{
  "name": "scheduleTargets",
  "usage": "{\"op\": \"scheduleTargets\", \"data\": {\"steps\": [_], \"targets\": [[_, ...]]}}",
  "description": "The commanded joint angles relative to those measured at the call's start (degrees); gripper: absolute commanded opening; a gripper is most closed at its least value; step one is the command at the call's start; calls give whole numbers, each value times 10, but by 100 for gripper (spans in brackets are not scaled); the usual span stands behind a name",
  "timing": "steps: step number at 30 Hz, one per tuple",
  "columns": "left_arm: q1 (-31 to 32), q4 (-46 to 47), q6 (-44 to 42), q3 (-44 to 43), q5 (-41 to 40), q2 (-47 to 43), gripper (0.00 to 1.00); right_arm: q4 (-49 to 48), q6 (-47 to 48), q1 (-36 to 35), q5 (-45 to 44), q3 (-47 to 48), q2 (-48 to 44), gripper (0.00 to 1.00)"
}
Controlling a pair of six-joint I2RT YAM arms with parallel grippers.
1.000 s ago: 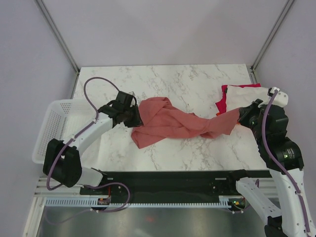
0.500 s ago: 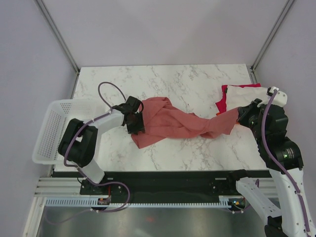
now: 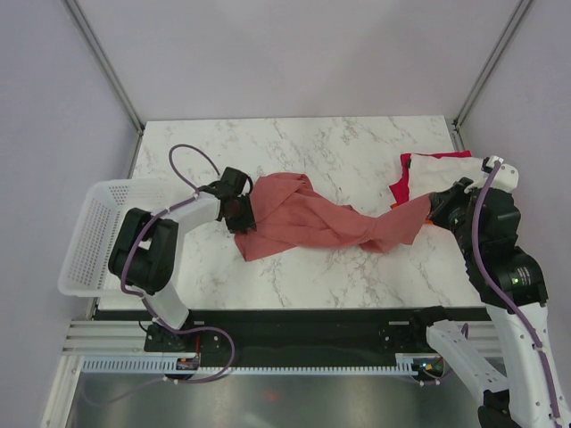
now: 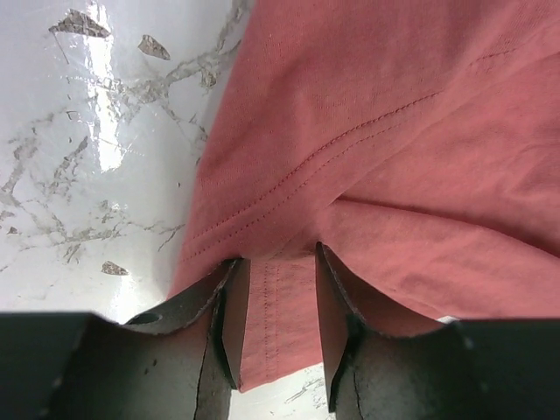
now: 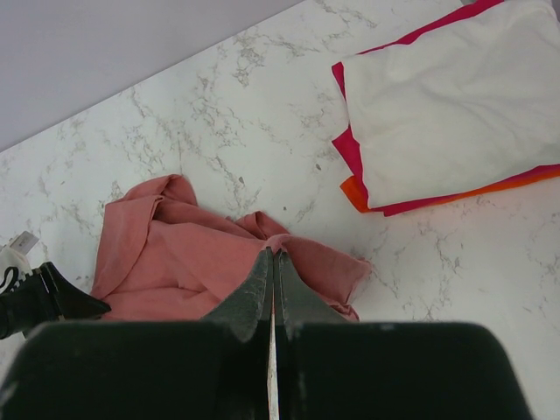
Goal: Fold and stack the t-shirts
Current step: Flatten the tshirt out
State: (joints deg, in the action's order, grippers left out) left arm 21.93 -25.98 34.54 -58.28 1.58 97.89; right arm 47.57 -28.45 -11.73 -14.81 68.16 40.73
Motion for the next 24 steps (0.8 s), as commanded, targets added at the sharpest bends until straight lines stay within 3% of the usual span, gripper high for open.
{"op": "scheduleTargets", "data": {"steps": [1,4,8,12,13,16,24], "targets": [[0,28,19,-24,-1,4,44,-22,8,1,5,-4,2,0],[0,30,24,-28,3,-1,50,-23,9,2,6,-7,1,0],[-1,30,26,-39,-3,8,46,-25,10,2,7,-9,1,0],[-1,30,25,-55,-5,32,31,-25,9,2,8,-11,1,0],[-1,30,23,-57,-7,39,19,-25,10,2,9,-11,2,0],[-2,29,20,-61,-14,42,2,-26,11,2,9,-11,1,0],[-5,12,14,-66,7,-14,2,-68,8,2,23,-40,22,0]]}}
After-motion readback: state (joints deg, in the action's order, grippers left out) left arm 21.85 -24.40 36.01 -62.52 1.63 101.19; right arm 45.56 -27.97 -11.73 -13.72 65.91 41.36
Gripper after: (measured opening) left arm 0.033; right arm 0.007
